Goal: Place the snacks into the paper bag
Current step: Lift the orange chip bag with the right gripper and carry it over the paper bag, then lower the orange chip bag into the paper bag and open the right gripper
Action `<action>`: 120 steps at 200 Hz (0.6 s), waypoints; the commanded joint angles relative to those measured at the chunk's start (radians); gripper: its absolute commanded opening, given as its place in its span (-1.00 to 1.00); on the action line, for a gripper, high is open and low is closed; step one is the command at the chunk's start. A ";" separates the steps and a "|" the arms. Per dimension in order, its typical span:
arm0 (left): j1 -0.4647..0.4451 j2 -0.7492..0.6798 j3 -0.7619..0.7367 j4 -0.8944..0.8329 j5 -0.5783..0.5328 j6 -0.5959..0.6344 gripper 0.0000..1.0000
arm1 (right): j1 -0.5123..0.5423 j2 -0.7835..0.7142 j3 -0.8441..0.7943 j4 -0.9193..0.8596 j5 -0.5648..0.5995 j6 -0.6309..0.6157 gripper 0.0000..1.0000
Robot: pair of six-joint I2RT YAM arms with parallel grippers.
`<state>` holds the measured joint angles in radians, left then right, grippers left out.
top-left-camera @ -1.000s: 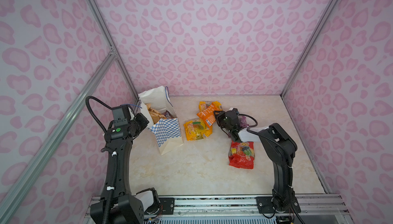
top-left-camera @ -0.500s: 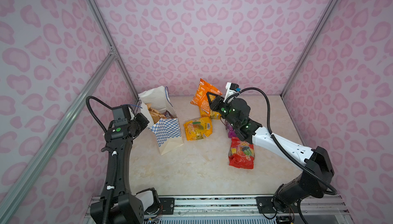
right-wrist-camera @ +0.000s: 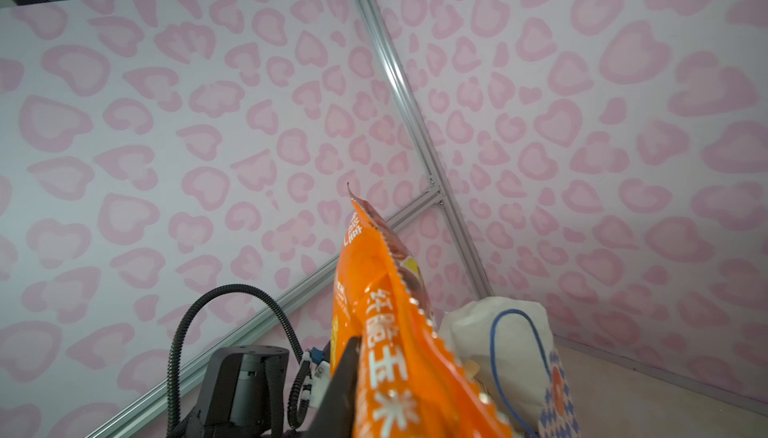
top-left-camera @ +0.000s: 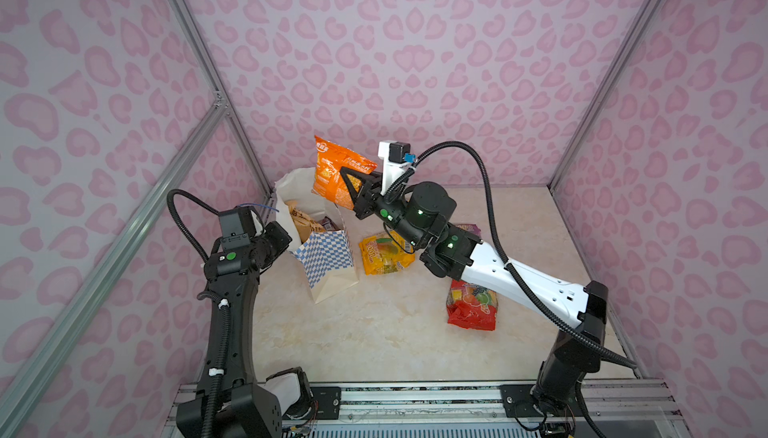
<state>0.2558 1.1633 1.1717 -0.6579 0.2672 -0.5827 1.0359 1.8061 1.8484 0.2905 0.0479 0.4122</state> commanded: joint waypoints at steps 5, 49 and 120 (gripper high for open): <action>0.000 -0.007 0.016 -0.020 0.014 0.004 -0.86 | 0.027 0.108 0.129 -0.074 -0.019 -0.076 -0.65; 0.000 -0.012 0.007 -0.018 0.023 0.003 -0.86 | 0.060 0.333 0.388 -0.211 0.028 -0.129 -0.68; 0.000 -0.025 0.000 -0.017 0.027 -0.002 -0.86 | 0.037 0.635 0.738 -0.413 0.096 -0.151 -0.52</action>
<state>0.2558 1.1454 1.1751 -0.6601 0.2802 -0.5835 1.0878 2.3714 2.5103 -0.0292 0.1303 0.2607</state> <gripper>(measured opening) 0.070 0.175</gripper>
